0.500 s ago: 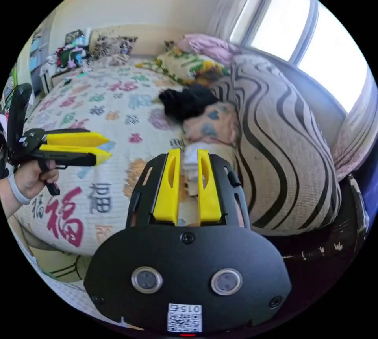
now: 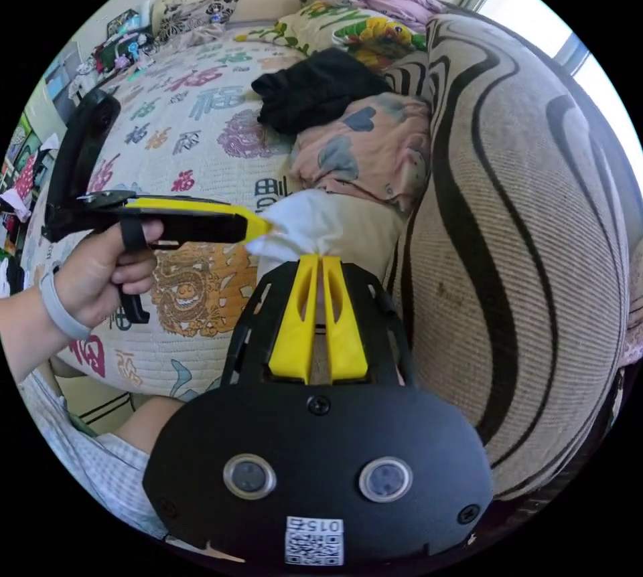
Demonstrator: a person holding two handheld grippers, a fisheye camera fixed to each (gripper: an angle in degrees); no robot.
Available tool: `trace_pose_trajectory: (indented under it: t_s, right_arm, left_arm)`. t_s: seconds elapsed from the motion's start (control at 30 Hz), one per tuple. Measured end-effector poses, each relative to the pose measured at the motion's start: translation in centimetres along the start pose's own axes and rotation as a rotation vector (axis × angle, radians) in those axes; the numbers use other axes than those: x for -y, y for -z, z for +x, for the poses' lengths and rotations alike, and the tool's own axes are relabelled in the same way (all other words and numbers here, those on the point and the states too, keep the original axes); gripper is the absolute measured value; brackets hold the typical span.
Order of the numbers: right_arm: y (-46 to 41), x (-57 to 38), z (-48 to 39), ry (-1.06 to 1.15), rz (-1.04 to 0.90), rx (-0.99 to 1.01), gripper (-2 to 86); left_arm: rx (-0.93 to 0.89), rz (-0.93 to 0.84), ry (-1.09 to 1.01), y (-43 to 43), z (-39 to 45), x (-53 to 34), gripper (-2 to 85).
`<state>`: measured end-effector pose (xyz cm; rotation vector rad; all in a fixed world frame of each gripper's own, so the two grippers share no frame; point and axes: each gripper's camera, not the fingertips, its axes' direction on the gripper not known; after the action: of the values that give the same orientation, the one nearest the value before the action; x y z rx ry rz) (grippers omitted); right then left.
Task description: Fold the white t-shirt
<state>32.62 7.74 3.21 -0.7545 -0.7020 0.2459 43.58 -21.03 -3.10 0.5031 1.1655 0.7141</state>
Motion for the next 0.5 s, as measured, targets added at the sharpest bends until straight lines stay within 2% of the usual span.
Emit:
trace_pose_trajectory:
  t_s: [0.13, 0.23, 0.3, 0.43, 0.5]
  right_arm:
    - [6.4, -2.1, 0.9, -0.021, 0.129, 0.068, -1.0]
    - [12.4, -3.6, 0.6, 0.004, 0.261, 0.226, -1.0]
    - [17.8, -4.4, -0.8, 0.037, 0.362, 0.28, -1.0]
    - [25.9, -6.4, -3.2, 0.133, 0.509, 0.347, -0.8]
    - [30.9, -7.6, -4.8, 0.196, 0.581, 0.403, -0.4]
  left_arm:
    - [-0.124, 0.095, -0.107, 5.4, 3.1, -0.8, -0.5]
    - [-0.197, 0.243, -0.14, 12.0, 5.4, -2.0, -0.5]
    - [-0.197, 0.229, -0.184, 15.9, 7.0, -2.9, -0.5]
    - [-0.165, 0.359, -0.33, 27.0, 11.8, -7.1, -0.3]
    - [-0.158, 0.361, -0.388, 31.3, 13.9, -8.5, -0.3]
